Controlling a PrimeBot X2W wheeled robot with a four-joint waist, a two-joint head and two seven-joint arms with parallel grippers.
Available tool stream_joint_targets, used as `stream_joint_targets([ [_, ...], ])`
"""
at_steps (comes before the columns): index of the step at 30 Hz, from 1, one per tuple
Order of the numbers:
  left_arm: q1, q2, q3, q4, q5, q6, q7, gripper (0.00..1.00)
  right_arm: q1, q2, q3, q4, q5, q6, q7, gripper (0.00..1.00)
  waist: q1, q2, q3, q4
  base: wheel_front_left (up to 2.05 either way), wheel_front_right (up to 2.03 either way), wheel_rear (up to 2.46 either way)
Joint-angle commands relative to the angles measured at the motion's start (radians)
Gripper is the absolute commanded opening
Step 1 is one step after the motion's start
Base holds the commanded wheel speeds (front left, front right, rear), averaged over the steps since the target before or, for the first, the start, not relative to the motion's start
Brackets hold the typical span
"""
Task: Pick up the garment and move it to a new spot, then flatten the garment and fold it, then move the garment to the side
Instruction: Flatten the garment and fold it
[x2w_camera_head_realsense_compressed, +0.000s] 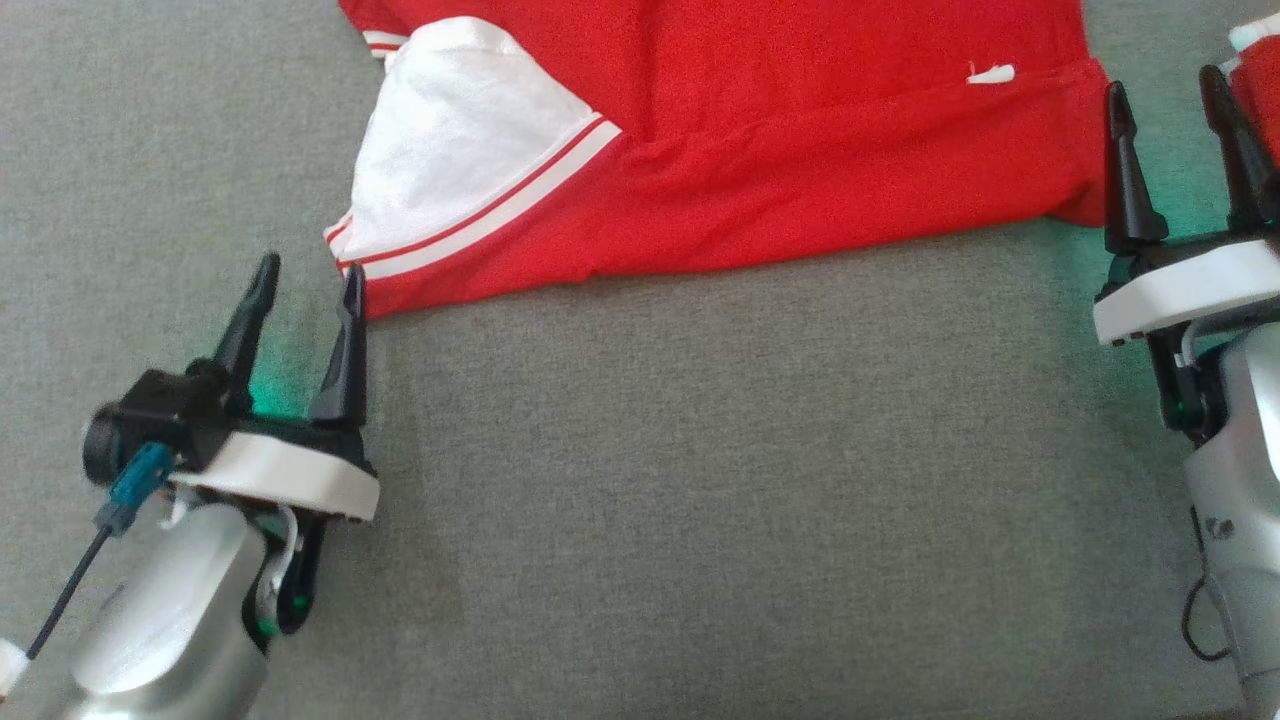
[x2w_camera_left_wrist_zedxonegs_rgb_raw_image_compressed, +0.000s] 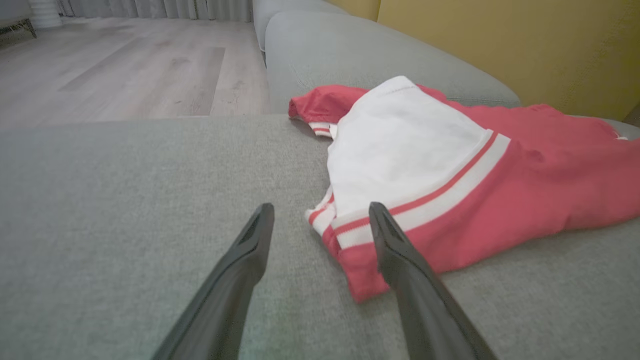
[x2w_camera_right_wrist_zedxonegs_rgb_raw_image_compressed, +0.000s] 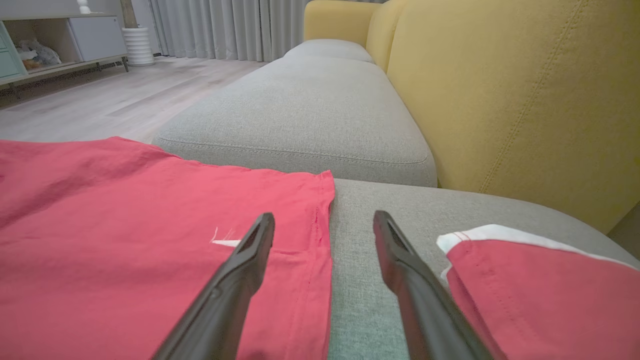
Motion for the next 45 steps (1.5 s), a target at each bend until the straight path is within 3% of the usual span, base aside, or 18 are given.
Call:
stream_joint_targets([
  [1,-0.006,0.018,0.048,-0.010,-0.020,-0.012,-0.004,1.00,0.014,-0.001,0.009,-0.031,-0.007,-0.001,-0.011,1.00,0.0002,-0.0001,-0.007,-0.005,0.00,0.00,0.00],
  [12,-0.002,0.006,0.004,0.085,-0.081,-0.049,0.136,1.00,0.044,0.008,0.014,-0.033,0.004,-0.001,-0.011,1.00,0.0002,-0.0001,-0.013,-0.031,0.00,0.00,0.00],
  [13,-0.005,0.007,-0.003,0.089,-0.083,-0.056,0.151,0.65,0.044,0.008,0.016,-0.029,0.005,-0.001,-0.011,1.00,0.0002,-0.0001,-0.013,-0.033,0.00,0.00,0.00],
  [14,-0.007,0.009,-0.011,0.092,-0.083,-0.061,0.164,0.09,0.045,0.009,0.018,-0.024,0.006,-0.001,-0.011,1.00,0.0002,-0.0001,-0.014,-0.035,0.00,0.00,0.00],
  [15,-0.009,0.012,-0.020,0.092,-0.080,-0.068,0.175,0.00,0.045,0.009,0.019,-0.017,0.008,-0.001,-0.011,1.00,0.0002,-0.0001,-0.015,-0.036,0.00,0.00,0.00],
  [19,-0.014,0.021,-0.030,0.076,-0.070,-0.080,0.170,0.00,0.045,0.010,0.035,0.034,0.019,-0.001,-0.011,1.00,0.0002,-0.0001,-0.023,-0.033,0.00,0.00,0.00],
  [28,-0.005,0.056,-0.019,0.000,-0.042,-0.063,0.120,0.00,0.018,0.006,0.076,0.133,0.091,-0.001,0.062,1.00,0.0002,-0.0001,-0.028,-0.015,0.00,0.00,0.00],
  [29,-0.003,0.061,-0.019,-0.010,-0.040,-0.061,0.118,0.00,0.012,0.006,0.082,0.143,0.106,-0.001,0.078,0.82,0.0002,-0.0001,-0.027,-0.013,0.00,0.00,0.00],
  [30,-0.002,0.064,-0.019,-0.018,-0.039,-0.059,0.117,0.00,0.007,0.005,0.089,0.150,0.121,-0.001,0.092,0.57,0.0002,-0.0001,-0.025,-0.010,0.00,0.00,0.00],
  [32,0.001,0.069,-0.017,-0.033,-0.038,-0.057,0.114,0.00,-0.002,0.000,0.109,0.156,0.151,-0.001,0.111,0.00,0.0002,-0.0001,-0.022,-0.007,0.00,0.00,0.00],
  [45,0.063,0.102,-0.006,-0.117,-0.036,-0.021,0.081,0.00,0.050,-0.108,0.182,0.084,0.259,-0.001,0.100,0.00,0.0002,-0.0001,-0.063,-0.011,0.00,0.00,0.00],
])
